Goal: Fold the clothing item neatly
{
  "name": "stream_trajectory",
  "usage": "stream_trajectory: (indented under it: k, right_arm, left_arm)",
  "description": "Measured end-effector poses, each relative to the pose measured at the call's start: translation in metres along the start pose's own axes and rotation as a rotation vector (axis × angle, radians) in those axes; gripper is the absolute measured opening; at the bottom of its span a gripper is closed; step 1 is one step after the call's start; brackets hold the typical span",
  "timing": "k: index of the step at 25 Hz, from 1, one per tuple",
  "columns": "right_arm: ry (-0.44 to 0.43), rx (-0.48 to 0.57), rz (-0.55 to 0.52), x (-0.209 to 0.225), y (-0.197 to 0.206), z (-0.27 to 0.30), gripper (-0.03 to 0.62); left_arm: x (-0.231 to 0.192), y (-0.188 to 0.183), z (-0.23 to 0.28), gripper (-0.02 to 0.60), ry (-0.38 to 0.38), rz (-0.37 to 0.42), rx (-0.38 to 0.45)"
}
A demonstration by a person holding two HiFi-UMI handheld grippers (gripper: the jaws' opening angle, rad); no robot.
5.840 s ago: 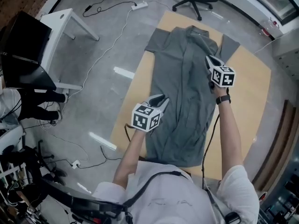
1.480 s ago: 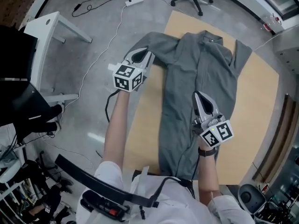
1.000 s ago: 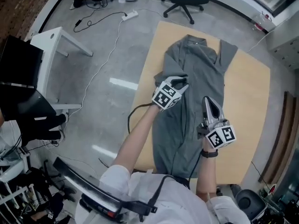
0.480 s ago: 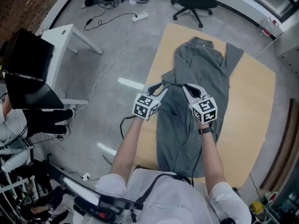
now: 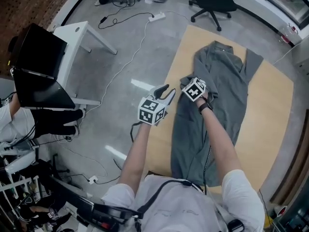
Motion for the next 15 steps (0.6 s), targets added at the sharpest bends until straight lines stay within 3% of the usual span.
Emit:
stream_trajectory:
  k: [2,4,7,15]
  right_arm:
    - [0.013,-0.026,0.016,0.002,0.001,0.01,0.165]
    - [0.037,-0.032,0.022,0.007,0.002,0.012,0.038]
    - [0.051,0.014,0.043,0.011,-0.004,-0.002,0.025]
    - [0.044,0.302,0.177,0.017,-0.015,-0.095,0.023]
  left_arm:
    - [-0.005,-0.001,-0.004,0.138,-0.008,-0.005,0.005]
    - [-0.008,-0.002,-0.006,0.138,-0.012,-0.005,0.007]
    - [-0.01,-0.002,-0.009,0.138,-0.02,-0.01,0.014]
    - [0.013,-0.013,-0.008,0.138,-0.003,-0.021,0.05]
Point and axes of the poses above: the fingertips, and each gripper's own axes: z forward along the fingers, x to its right, y out of its underside, the point moved 3 cm from there along -z, backward along the fingers, and after that the axes turned 12 degrees about z, right-handed, at the moved point
